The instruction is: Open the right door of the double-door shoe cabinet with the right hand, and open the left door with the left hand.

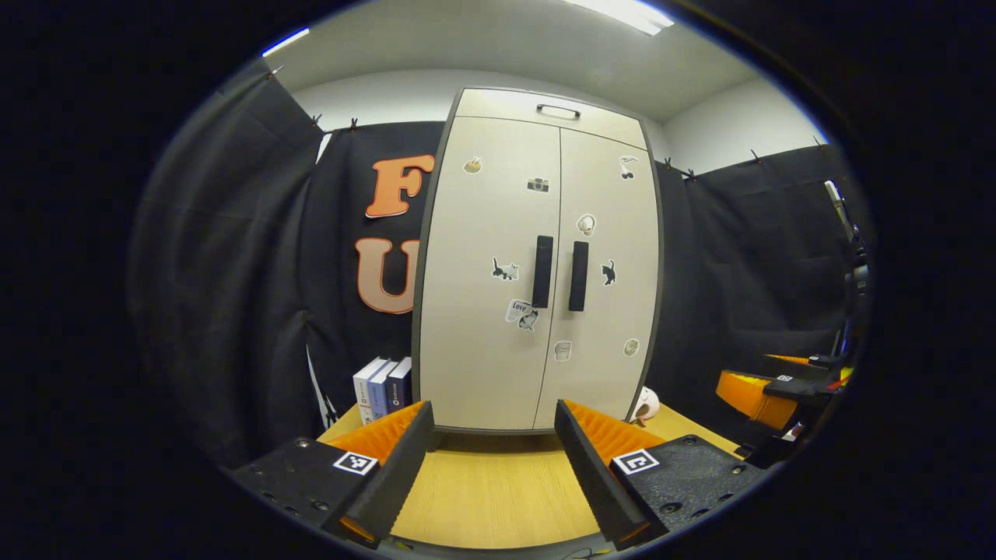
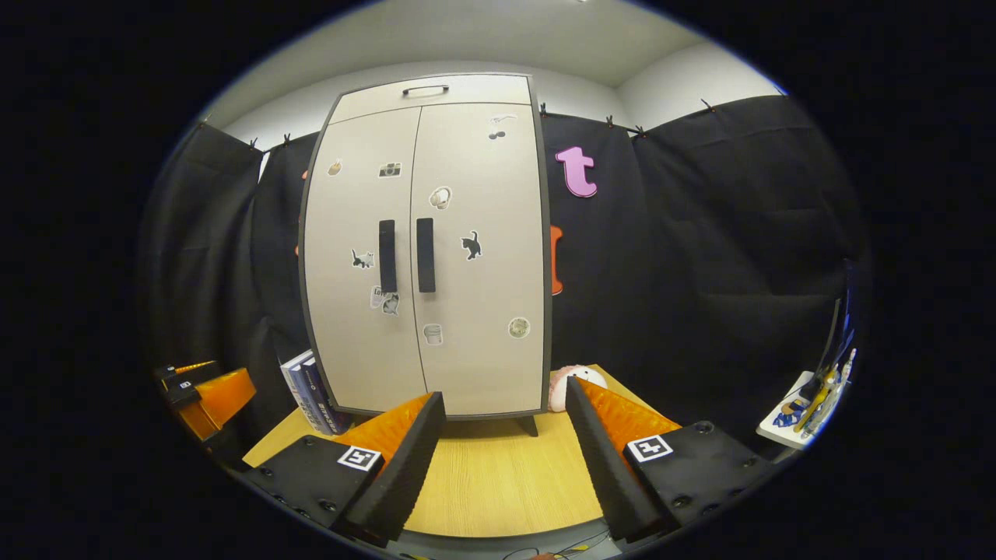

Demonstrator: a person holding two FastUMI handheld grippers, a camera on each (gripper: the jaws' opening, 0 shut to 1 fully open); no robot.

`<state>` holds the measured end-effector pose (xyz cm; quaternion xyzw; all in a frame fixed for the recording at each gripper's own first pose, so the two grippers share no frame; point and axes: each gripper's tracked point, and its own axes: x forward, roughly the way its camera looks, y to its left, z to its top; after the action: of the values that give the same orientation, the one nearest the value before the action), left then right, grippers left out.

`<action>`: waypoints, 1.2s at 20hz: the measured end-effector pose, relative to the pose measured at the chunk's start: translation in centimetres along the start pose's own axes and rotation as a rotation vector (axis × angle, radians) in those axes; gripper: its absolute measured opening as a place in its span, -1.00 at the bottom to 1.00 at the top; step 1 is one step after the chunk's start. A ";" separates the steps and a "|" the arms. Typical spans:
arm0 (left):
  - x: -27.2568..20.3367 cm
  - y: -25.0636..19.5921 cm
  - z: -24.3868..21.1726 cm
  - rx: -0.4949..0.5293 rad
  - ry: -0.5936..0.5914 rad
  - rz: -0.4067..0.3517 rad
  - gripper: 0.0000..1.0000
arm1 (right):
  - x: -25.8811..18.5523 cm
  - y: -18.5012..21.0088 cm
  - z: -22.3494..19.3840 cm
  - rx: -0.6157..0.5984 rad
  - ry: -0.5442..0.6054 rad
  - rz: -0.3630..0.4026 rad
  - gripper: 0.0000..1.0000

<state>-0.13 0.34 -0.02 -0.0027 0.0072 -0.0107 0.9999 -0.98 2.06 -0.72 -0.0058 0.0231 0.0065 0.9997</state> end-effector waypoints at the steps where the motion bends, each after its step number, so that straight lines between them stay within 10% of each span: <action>1: 0.0 0.1 -0.1 0.003 0.002 0.002 0.89 | 0.0 -0.1 0.1 -0.002 -0.003 -0.003 0.98; 24: 1.4 3.1 -1.8 0.020 0.040 0.029 0.89 | 12.3 8.7 9.8 -0.017 -0.087 0.117 0.97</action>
<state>1.35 3.39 -1.84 0.0076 0.0274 0.0035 0.9996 11.66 11.03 8.39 -0.0125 -0.0201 0.0655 0.9976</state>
